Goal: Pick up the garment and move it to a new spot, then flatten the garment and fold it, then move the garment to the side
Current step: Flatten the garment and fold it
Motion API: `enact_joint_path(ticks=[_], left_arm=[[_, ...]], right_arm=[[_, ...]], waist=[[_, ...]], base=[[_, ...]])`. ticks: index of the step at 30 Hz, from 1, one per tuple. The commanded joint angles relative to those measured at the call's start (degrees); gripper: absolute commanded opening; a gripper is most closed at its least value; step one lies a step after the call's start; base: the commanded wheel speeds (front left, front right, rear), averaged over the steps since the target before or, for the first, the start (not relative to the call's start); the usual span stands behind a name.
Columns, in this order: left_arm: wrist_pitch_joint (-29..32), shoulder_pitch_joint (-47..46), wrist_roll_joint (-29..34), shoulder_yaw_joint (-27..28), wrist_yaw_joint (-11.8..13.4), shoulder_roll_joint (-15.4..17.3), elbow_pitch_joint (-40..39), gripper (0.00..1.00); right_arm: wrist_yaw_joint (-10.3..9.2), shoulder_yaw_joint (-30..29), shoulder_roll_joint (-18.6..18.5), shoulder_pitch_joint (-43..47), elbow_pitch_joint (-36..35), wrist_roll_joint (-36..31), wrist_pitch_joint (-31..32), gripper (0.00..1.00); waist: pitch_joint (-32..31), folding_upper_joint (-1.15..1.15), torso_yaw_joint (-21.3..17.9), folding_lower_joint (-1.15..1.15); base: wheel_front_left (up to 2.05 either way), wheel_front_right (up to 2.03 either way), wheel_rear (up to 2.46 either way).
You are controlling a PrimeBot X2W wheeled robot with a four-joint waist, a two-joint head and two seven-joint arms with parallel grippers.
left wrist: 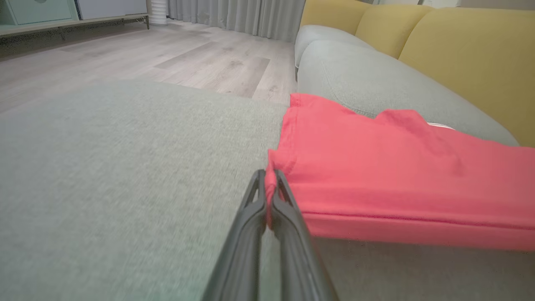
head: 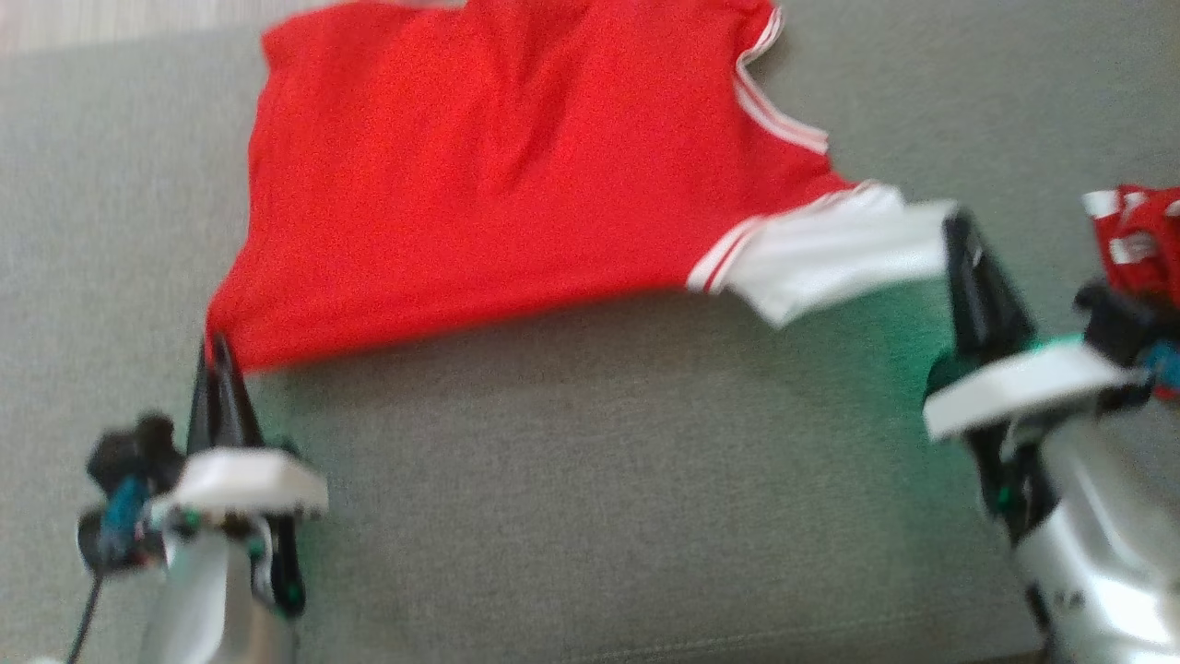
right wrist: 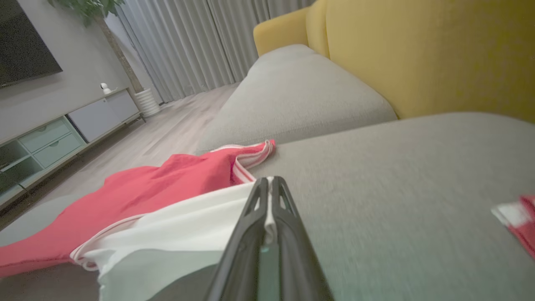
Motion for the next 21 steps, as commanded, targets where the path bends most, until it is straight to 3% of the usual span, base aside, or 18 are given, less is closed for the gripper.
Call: enact_joint_path(ticks=[1,8,21], left_arm=[[-0.1,1.9,-0.3,2.8,0.1,1.2,-1.5,0.0],[-0.1,10.1,-4.9,0.9,0.6,1.0,-1.6,0.0],[-0.1,23.6,-10.6,-4.8,2.9,1.0,-4.9,0.0]], right_arm=[[-0.04,0.9,-0.5,1.6,-2.3,1.3,-0.4,0.0],[-0.04,3.8,-0.6,12.3,-3.6,4.2,-0.4,0.0],[-0.04,2.4,-0.4,28.1,-7.3,7.9,-0.4,0.0]], waist=[[-2.9,0.0,-1.3,0.02],[-8.4,0.0,-1.6,0.02],[-13.3,0.0,-1.2,0.02]], base=[[0.0,0.0,0.0],[0.0,0.0,0.0],[0.0,0.0,0.0]])
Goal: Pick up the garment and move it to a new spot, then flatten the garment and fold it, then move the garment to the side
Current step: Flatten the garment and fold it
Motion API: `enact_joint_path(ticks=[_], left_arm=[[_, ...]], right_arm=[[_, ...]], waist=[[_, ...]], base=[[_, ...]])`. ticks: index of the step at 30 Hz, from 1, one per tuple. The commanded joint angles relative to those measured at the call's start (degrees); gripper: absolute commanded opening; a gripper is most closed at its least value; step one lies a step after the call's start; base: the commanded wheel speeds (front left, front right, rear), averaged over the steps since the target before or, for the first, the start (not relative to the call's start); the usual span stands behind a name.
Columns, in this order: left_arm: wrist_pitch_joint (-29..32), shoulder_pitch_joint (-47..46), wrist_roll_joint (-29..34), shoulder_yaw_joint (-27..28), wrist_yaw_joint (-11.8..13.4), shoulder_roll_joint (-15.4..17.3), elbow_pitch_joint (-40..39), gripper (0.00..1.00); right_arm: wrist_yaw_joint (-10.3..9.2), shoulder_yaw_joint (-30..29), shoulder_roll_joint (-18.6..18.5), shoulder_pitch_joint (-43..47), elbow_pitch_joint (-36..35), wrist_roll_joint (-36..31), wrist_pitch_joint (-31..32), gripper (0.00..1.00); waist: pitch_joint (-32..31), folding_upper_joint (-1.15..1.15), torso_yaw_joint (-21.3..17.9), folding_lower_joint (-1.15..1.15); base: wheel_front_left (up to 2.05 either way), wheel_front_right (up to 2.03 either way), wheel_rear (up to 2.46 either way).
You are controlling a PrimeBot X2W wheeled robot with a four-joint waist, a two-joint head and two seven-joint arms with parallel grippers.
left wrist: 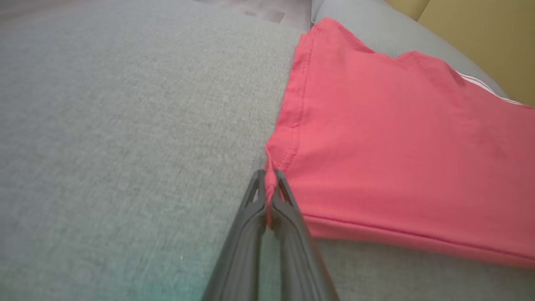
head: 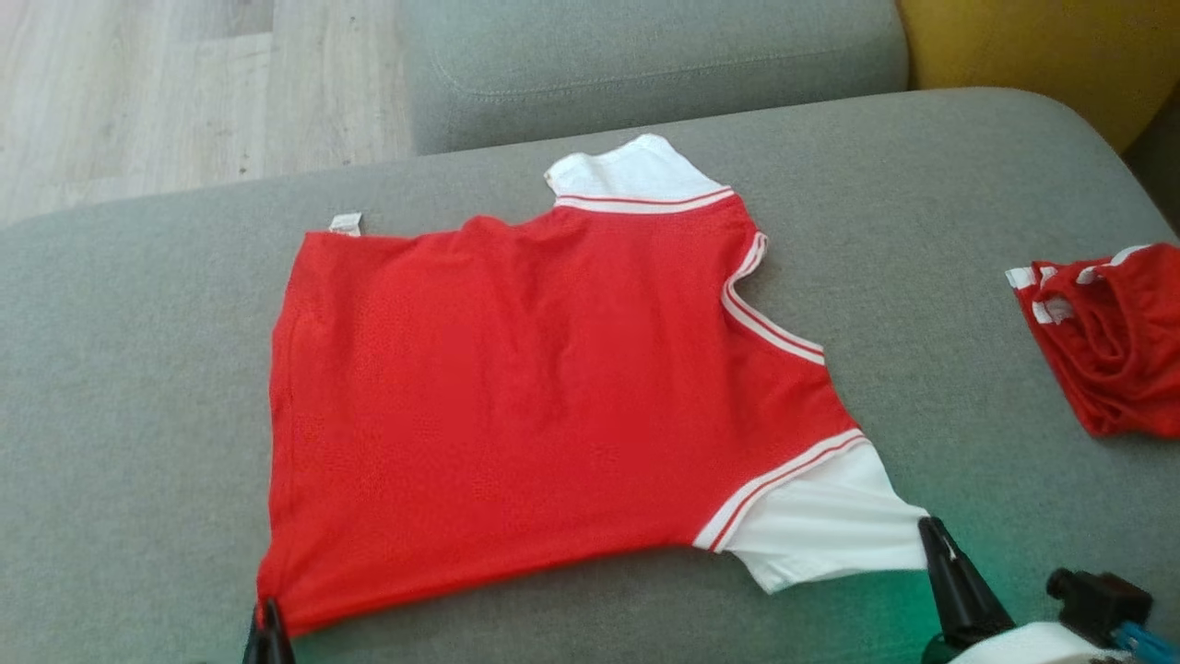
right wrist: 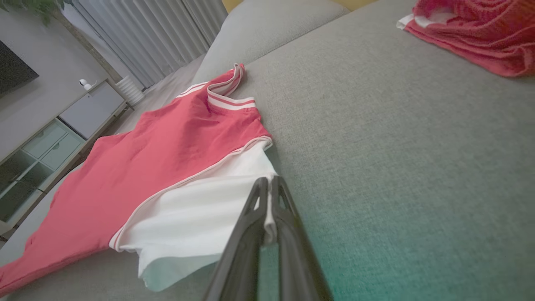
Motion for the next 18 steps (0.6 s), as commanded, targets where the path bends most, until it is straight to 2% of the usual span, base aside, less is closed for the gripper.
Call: enact_joint_path(ticks=[1,6,11,18], left_arm=[[-0.3,-1.3,-0.6,1.3,0.7,1.1,-2.1,0.0],[-0.3,-2.2,0.3,0.7,0.6,1.1,-5.2,0.0],[-0.3,-7.2,1.4,-0.1,0.1,1.1,-9.3,0.0],[-0.3,-14.4,1.9,-2.5,1.6,1.1,-5.2,0.0]], right_arm=[[-0.04,-0.3,-0.7,-0.8,-2.9,0.6,-0.4,0.0],[-0.04,-1.3,-0.2,-1.2,-5.5,0.8,-0.4,0.0],[-0.04,-1.9,0.7,-6.2,-7.1,1.0,-0.3,0.0],[-0.04,-1.4,2.6,-17.6,-1.3,0.9,0.5,0.0]], waist=[[0.0,-0.01,0.2,0.01],[0.4,-0.01,0.9,0.01],[2.1,-0.01,1.7,0.01],[6.0,-0.01,2.5,0.01]], base=[[0.0,0.0,0.0],[0.0,0.0,0.0],[0.0,0.0,0.0],[0.0,0.0,0.0]])
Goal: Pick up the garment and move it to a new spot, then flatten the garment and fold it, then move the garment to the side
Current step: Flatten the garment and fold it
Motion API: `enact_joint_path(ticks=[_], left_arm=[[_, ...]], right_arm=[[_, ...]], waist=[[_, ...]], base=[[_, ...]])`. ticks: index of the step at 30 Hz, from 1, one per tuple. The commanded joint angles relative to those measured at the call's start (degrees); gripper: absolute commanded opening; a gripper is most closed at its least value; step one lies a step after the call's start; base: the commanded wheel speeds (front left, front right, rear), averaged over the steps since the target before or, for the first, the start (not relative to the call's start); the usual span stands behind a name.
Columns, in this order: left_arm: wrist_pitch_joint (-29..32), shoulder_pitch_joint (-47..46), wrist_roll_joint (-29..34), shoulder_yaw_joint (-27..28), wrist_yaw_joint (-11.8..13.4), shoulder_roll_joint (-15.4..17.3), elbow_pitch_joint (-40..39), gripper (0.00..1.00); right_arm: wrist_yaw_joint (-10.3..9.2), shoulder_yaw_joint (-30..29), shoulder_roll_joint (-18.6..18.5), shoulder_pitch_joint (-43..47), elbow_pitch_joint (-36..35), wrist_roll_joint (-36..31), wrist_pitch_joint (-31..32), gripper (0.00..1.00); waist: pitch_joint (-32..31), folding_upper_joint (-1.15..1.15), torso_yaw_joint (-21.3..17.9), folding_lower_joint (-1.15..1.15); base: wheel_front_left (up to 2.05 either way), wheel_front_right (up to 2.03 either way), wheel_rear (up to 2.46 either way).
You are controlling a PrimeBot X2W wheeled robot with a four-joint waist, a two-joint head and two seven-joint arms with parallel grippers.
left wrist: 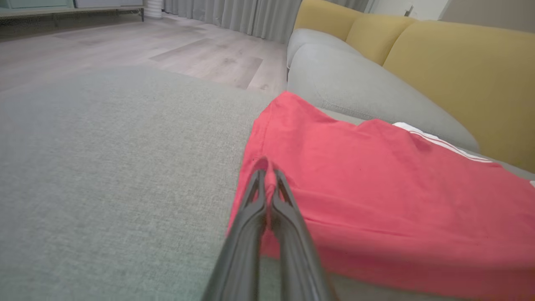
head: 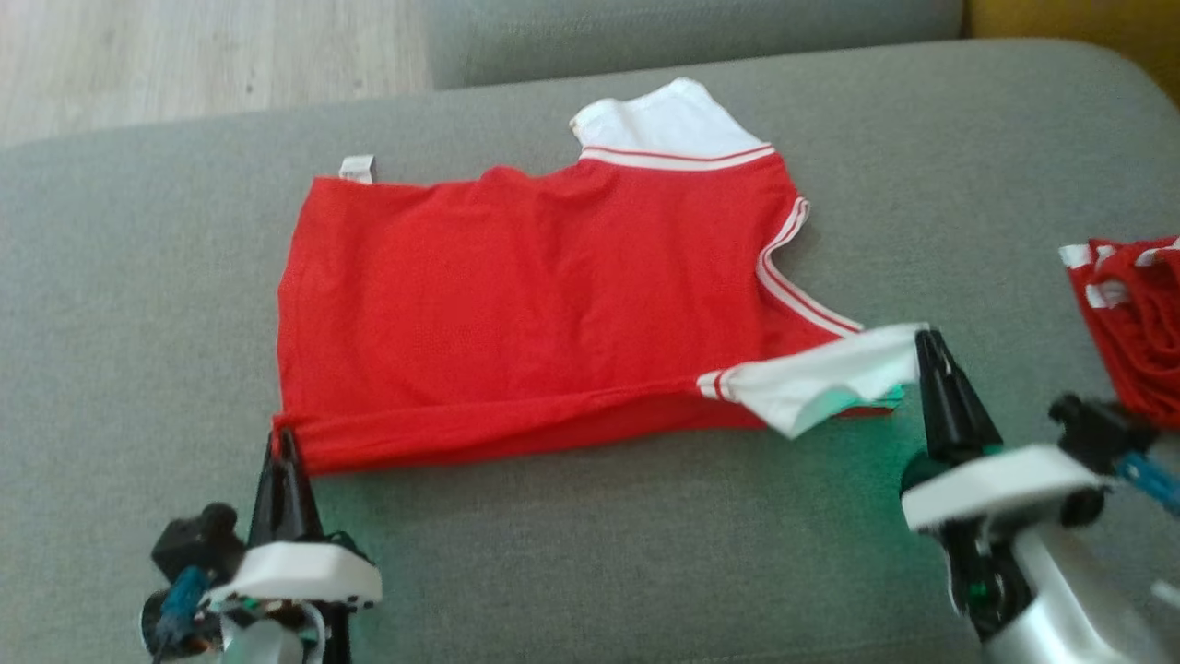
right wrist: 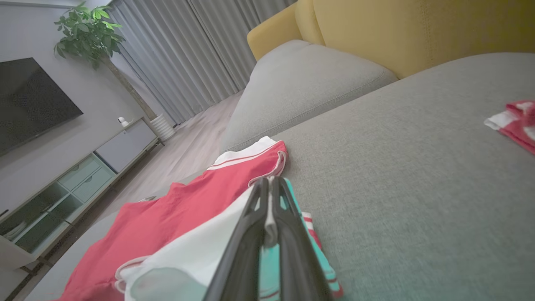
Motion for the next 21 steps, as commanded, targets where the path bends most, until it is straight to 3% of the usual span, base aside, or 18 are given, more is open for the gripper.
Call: enact_joint_path(ticks=[1,10,11,12,13,14,21], left_arm=[[-0.3,-3.3,0.6,1.3,0.4,0.9,-0.9,0.0],[-0.3,-12.5,1.7,0.4,0.7,0.9,4.3,0.0],[-0.3,-13.3,1.8,0.6,1.0,0.9,4.6,0.0],[-0.3,-14.0,2.1,0.9,1.5,0.9,4.8,0.22],[-0.3,-14.6,2.1,1.4,1.9,0.9,4.6,0.96],[-0.3,-14.9,2.4,1.9,2.5,0.9,4.1,1.0],[-0.3,-9.0,6.0,3.7,4.8,0.9,-2.6,1.0]], right_arm=[[-0.04,0.8,0.0,-2.7,-0.8,0.2,0.0,0.0],[-0.04,1.4,2.0,-14.8,9.5,-0.2,0.3,0.0],[-0.04,1.2,2.4,-15.8,10.1,0.0,0.1,0.45],[-0.04,0.8,2.9,-16.8,10.5,0.4,-0.2,1.0],[-0.04,-0.1,3.3,-17.6,10.8,0.6,-0.4,1.0],[-0.04,-0.6,3.5,-18.3,10.8,0.0,-0.7,1.0],[-0.04,-8.4,5.7,-12.6,0.9,-13.6,-0.9,1.0]], waist=[[1.2,0.0,0.4,-0.01],[5.6,0.0,1.4,-0.01],[5.8,0.0,1.5,-0.01],[5.9,0.0,1.5,-0.01],[6.0,0.0,1.6,-0.01],[6.0,0.0,1.6,-0.01],[4.2,0.0,1.6,-0.01]], base=[[0.0,0.0,0.0],[0.0,0.0,0.0],[0.0,0.0,0.0],[0.0,0.0,0.0],[0.0,0.0,0.0],[0.0,0.0,0.0],[0.0,0.0,0.0]])
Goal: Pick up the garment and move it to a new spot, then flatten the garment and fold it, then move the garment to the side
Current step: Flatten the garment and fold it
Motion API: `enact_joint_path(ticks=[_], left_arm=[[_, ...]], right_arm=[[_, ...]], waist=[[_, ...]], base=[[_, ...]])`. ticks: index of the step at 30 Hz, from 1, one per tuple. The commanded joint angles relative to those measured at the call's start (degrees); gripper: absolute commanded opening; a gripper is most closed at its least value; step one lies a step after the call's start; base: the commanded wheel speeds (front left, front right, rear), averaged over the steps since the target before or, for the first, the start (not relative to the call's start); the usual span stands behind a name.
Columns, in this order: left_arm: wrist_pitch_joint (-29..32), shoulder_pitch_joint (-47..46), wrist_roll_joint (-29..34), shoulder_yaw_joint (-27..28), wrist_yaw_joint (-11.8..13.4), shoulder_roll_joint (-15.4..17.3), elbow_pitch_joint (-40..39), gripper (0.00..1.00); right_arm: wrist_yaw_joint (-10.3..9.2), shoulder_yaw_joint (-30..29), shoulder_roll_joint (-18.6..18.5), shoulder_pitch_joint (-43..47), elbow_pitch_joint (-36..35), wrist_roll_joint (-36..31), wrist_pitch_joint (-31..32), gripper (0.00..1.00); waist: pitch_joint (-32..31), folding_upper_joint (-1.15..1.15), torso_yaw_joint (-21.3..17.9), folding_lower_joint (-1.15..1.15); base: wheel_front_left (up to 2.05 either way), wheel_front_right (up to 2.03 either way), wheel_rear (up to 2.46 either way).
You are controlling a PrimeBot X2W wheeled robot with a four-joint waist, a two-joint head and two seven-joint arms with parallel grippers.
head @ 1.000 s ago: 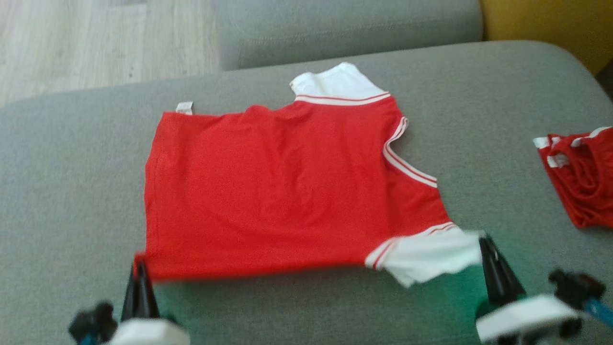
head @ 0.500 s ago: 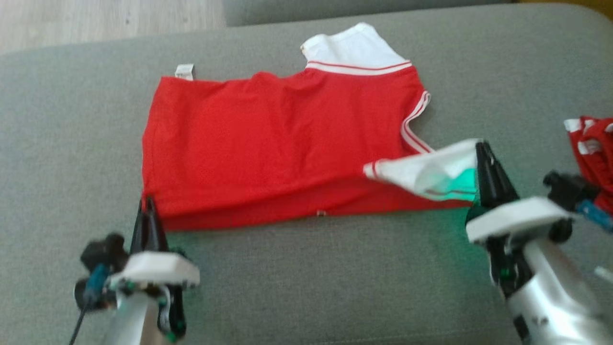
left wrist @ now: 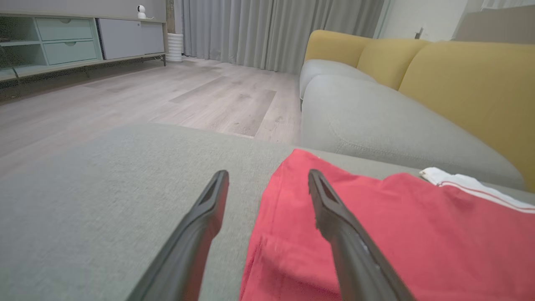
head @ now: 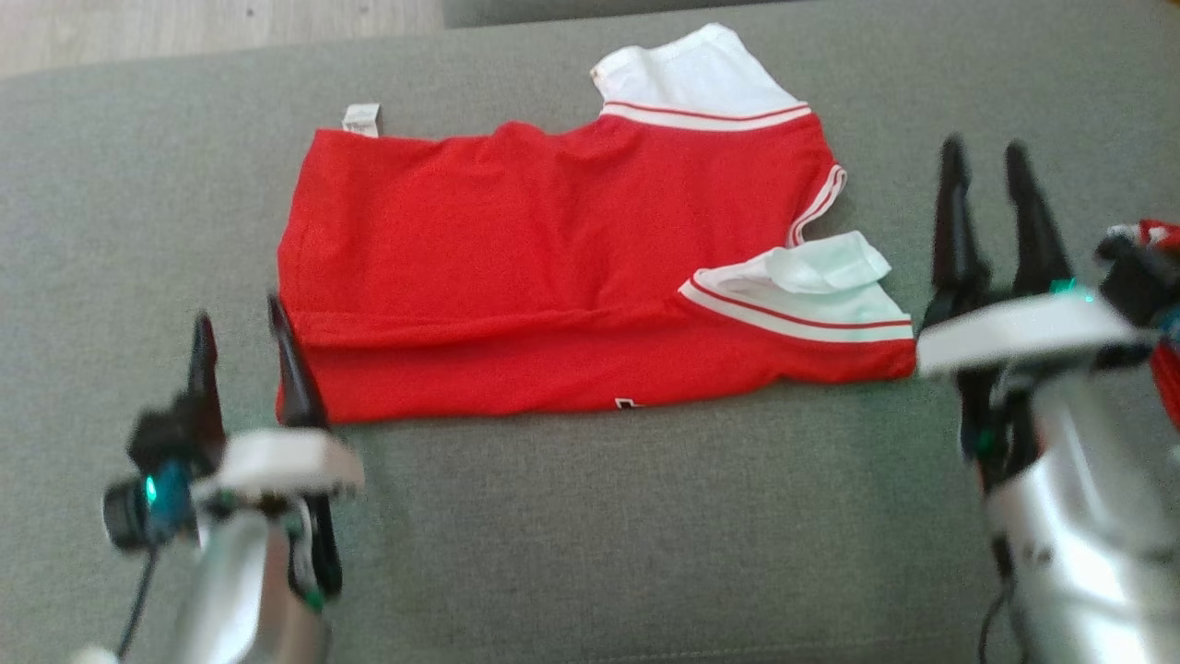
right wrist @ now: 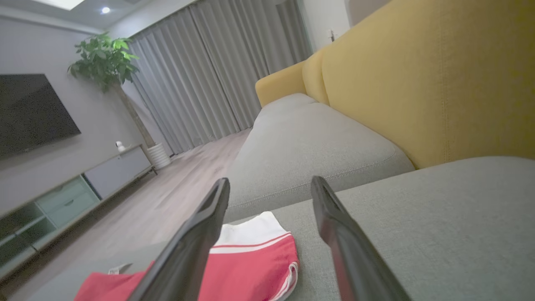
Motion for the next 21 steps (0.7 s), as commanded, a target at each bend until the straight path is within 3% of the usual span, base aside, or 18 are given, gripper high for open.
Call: enact_joint_path(ticks=[1,10,21], left_arm=[[-0.3,3.5,1.4,1.3,0.6,1.1,-2.0,1.0],[-0.3,13.3,3.4,-0.7,1.0,1.1,-2.2,1.0],[-0.3,19.7,4.4,-1.7,0.6,1.1,-3.5,1.0]], right_arm=[[-0.04,0.4,1.6,4.8,-2.8,-3.6,-0.5,1.0],[-0.04,-1.8,3.9,17.2,-4.3,-15.4,-0.5,1.0],[-0.04,-2.7,4.7,23.6,-2.7,-16.3,-0.6,1.0]], waist=[[-1.1,0.0,0.0,0.0],[-6.4,0.0,0.3,0.0],[-10.5,0.0,0.1,0.0]], base=[[0.0,0.0,0.0],[0.0,0.0,0.0],[0.0,0.0,0.0]])
